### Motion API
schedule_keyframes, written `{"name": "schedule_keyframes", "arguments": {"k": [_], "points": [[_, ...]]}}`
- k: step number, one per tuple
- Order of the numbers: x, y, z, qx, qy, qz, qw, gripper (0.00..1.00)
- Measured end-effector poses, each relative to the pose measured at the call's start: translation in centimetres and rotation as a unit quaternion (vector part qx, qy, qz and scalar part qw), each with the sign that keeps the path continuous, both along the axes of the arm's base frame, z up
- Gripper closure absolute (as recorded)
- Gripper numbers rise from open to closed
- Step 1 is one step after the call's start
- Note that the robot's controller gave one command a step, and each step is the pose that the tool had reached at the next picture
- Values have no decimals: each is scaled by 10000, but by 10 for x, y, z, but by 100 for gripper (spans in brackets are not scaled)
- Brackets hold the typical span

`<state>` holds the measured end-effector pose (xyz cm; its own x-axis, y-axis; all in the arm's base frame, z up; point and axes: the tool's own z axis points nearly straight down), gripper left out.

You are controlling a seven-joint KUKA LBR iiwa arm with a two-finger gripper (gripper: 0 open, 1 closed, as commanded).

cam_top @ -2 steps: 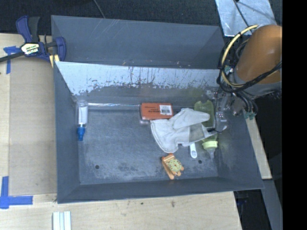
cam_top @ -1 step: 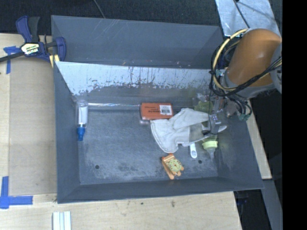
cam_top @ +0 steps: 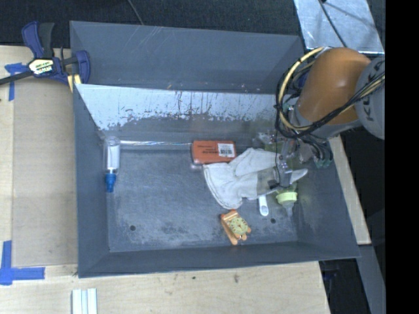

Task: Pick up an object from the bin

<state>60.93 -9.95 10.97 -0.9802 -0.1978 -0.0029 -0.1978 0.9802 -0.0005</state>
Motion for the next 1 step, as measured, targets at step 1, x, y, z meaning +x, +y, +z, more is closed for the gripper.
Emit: {"name": "schedule_keyframes", "arguments": {"k": [1], "points": [[-10,0,-10,9,-10,-662,9978,0]]}}
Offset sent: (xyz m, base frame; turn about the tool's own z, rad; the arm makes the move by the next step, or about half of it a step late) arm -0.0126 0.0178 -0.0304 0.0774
